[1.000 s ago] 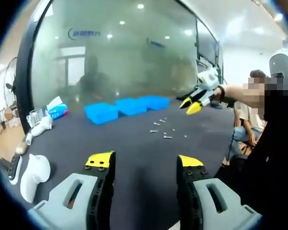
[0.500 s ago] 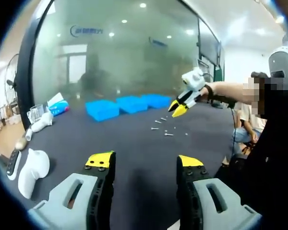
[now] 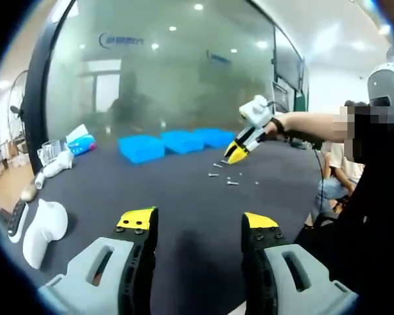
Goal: Sort the screws, nuts, and washers into the corresponding bins
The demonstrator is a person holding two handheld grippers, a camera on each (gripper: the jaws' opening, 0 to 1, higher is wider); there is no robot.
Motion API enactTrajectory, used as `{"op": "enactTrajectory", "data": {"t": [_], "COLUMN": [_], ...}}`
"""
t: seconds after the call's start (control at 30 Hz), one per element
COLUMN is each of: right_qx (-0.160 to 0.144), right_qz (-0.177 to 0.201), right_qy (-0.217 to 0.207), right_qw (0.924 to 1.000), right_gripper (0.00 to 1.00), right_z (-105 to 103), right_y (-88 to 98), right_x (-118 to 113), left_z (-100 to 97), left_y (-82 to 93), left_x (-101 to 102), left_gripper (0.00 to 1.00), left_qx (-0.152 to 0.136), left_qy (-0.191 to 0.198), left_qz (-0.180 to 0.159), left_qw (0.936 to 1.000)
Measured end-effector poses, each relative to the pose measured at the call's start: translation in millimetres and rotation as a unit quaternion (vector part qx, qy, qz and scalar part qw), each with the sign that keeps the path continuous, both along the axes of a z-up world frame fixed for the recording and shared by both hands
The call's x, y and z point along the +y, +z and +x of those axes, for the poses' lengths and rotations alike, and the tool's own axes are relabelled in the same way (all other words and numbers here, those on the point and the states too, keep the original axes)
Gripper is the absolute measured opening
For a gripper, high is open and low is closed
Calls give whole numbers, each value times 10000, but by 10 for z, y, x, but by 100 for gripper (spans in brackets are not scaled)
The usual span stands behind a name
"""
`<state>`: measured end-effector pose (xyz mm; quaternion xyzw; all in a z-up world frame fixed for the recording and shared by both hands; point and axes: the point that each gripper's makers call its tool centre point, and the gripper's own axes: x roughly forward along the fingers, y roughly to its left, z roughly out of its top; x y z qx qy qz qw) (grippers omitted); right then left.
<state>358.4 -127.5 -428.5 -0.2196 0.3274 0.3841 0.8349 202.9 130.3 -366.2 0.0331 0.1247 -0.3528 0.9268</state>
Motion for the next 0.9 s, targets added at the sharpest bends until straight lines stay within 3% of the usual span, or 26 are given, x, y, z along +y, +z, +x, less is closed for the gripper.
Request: {"op": "enactTrajectory", "data": {"t": [0.73, 0.9], "right_qx": [197, 186], "right_qz": [73, 55], "right_qy": [-191, -153], "right_qw": [9996, 9997], "right_gripper": [10, 3], "right_z": [69, 64], "right_y": [-94, -89], "right_x": [0, 8], "left_z": [10, 12], "left_y": [-47, -38], "left_x": [-1, 0], "left_gripper": [49, 49], "left_qx": [69, 60], "left_qy": [14, 19], "left_qz": [-23, -27], "left_qw": [10000, 10000]}}
